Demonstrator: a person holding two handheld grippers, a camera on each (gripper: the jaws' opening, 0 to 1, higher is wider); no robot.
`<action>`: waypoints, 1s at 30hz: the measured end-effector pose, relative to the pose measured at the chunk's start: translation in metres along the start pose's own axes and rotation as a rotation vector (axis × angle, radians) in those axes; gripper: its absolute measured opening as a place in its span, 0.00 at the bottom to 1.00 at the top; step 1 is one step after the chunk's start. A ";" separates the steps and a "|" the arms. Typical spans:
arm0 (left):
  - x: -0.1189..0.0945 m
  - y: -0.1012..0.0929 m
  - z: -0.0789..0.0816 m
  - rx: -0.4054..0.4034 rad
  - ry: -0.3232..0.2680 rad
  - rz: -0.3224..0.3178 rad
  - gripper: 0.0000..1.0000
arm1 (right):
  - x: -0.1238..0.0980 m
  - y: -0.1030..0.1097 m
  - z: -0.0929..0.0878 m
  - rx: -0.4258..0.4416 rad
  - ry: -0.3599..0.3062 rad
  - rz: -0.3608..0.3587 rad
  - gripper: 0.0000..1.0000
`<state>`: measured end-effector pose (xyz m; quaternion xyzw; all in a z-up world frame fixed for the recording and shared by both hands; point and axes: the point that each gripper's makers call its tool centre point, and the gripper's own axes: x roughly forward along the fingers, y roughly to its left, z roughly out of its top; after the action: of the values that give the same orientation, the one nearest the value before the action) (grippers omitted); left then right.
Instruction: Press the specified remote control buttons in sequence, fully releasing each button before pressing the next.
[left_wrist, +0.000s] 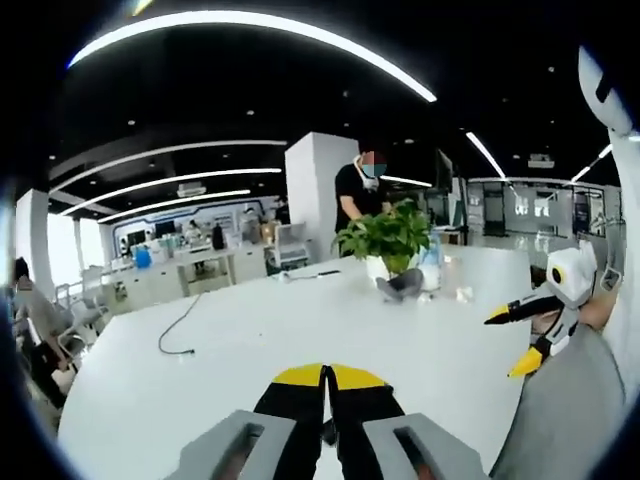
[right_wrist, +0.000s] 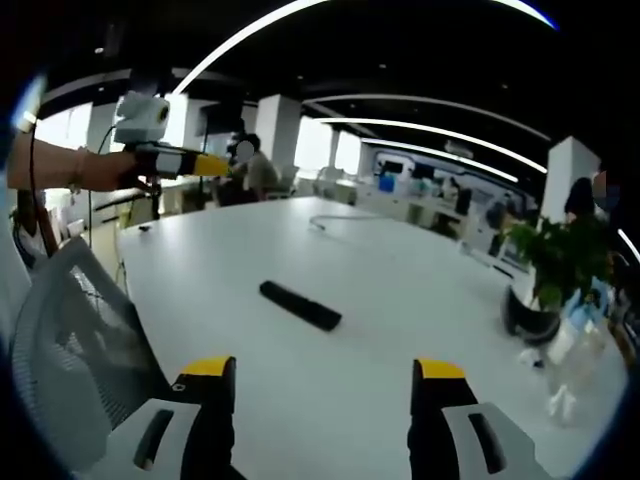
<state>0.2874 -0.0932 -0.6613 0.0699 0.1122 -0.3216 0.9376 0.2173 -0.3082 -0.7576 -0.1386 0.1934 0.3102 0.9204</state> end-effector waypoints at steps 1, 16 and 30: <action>0.002 -0.006 -0.004 -0.028 0.019 -0.038 0.00 | 0.000 0.000 0.000 0.000 0.000 0.000 0.70; 0.022 -0.013 -0.028 -0.157 0.164 -0.130 0.00 | 0.000 0.002 0.003 0.001 -0.010 0.007 0.71; 0.033 -0.007 -0.035 -0.058 0.197 -0.141 0.12 | -0.001 -0.001 0.001 0.001 -0.005 -0.014 0.71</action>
<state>0.3030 -0.1110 -0.7041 0.0661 0.2178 -0.3752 0.8986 0.2177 -0.3091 -0.7558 -0.1387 0.1903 0.3039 0.9232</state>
